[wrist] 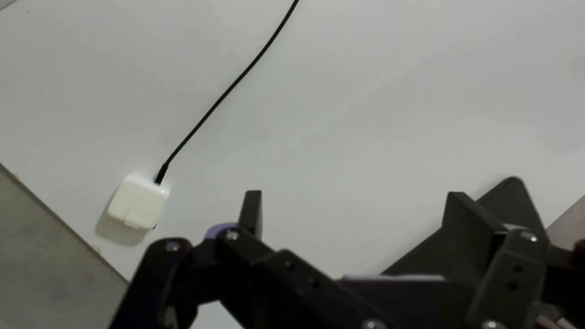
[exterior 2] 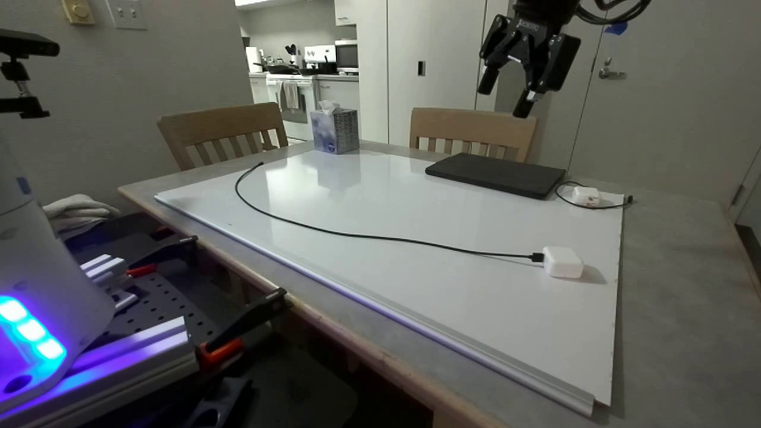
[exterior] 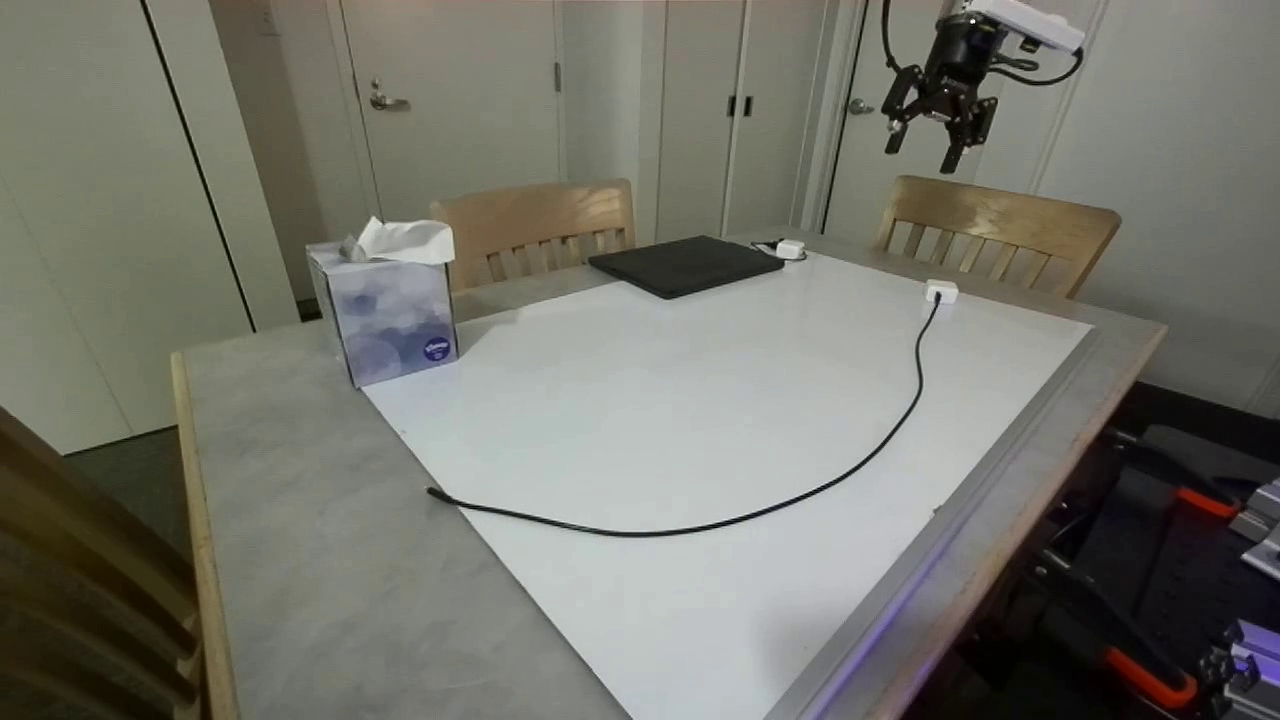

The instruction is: Wind the black charging cable

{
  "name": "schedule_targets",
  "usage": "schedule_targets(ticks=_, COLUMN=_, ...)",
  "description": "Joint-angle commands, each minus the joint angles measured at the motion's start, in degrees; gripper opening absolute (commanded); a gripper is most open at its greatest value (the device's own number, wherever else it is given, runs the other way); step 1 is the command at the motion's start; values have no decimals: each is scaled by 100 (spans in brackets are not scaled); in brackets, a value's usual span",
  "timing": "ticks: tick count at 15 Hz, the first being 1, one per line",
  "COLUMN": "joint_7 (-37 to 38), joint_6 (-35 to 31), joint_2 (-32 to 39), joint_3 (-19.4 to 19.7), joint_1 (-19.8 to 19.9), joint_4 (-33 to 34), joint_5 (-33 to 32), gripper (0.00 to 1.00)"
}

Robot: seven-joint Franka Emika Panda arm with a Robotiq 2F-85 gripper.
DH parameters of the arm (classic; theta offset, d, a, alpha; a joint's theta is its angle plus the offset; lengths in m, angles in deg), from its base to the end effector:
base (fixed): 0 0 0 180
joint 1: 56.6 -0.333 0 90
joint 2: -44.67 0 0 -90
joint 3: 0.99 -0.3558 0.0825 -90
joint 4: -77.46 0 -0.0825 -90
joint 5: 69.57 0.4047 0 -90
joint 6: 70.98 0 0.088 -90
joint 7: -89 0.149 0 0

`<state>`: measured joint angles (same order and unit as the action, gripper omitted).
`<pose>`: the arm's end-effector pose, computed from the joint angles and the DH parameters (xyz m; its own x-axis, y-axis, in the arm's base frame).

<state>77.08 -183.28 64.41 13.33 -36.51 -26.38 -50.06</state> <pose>0.5532 -0.3258 0.3300 0.8548 -0.4976 -0.1473 -0.5189 -0.8216 -0.2358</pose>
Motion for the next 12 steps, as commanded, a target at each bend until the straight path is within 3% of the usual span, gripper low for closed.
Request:
schedule_targets(ticks=1, joint_7=744, joint_6=-1274, joint_2=-130, joint_3=84, joint_1=-170, joint_4=-531, joint_5=-432, gripper=100)
schedule_targets(ticks=3, joint_7=1287, joint_6=-1923, joint_2=-66, joint_3=148, joint_1=-234, joint_4=-665, joint_5=-765, gripper=100)
schedule_targets(ticks=7, joint_7=1996, joint_6=-2586, joint_2=137, joint_3=217, joint_1=-225, joint_4=-695, joint_5=-1060, gripper=100)
schedule_targets(ticks=12, joint_7=2977, joint_6=-2524, joint_2=419, joint_3=453, joint_1=-292, joint_4=-553, joint_5=-1499, gripper=100)
